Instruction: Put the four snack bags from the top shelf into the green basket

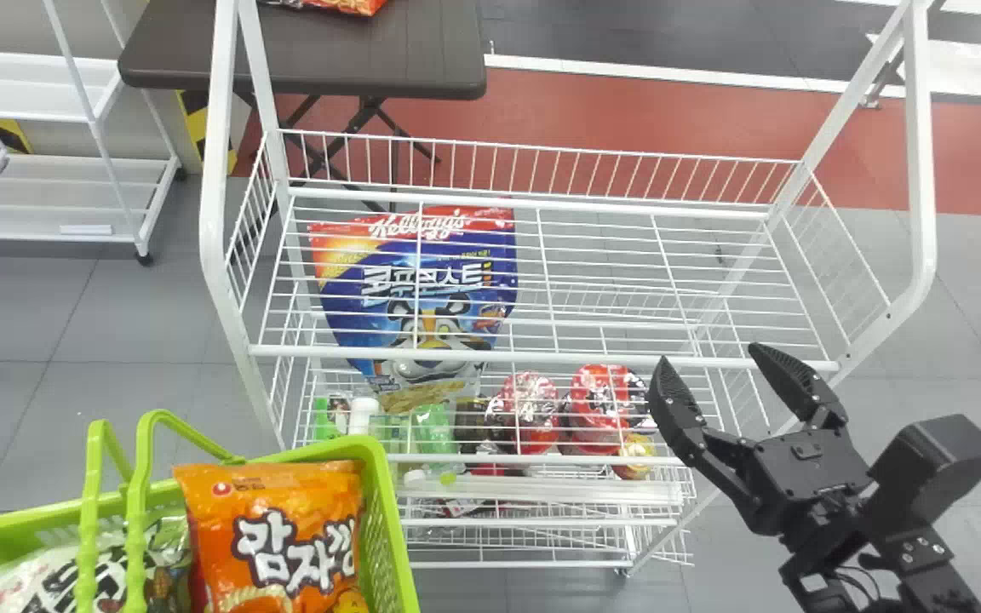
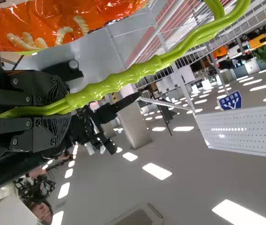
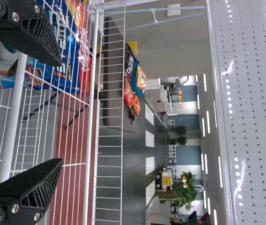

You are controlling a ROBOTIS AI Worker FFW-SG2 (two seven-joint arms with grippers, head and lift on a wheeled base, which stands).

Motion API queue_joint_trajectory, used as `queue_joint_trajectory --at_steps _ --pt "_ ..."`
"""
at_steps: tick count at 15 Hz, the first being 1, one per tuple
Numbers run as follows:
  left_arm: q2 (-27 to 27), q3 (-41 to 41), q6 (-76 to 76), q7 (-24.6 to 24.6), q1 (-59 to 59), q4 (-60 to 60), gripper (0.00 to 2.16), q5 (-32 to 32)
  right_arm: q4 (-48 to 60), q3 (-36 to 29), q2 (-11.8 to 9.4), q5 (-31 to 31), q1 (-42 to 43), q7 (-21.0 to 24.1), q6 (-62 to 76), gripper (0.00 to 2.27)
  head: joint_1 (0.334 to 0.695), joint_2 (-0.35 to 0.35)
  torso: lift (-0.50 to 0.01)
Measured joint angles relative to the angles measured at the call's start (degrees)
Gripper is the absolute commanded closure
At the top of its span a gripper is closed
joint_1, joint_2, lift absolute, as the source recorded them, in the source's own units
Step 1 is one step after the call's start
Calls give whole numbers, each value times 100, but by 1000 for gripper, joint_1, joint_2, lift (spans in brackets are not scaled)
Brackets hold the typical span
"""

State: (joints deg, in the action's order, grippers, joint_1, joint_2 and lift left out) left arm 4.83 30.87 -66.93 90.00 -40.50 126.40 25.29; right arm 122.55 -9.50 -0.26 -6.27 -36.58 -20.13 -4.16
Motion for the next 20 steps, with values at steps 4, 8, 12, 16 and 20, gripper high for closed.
queue_joint_trajectory --at_steps 4,8,12,16,20 --pt "-49 23 0 0 0 59 2148 -3 62 19 0 11 -17 0 -72 83 695 -102 0" --pt "-60 70 -4 0 7 98 2148 2 116 32 0 1 -42 0 -107 83 695 -94 0" --pt "-78 151 -16 0 -12 64 2148 65 113 11 0 -13 -42 -8 -106 87 695 -88 0" --pt "-74 164 -16 0 7 1 2148 70 68 -19 0 -24 -53 -18 -103 90 695 -89 0" --pt "-39 174 -92 0 71 -119 2148 70 74 -67 0 -32 -127 -18 -90 90 695 -93 0"
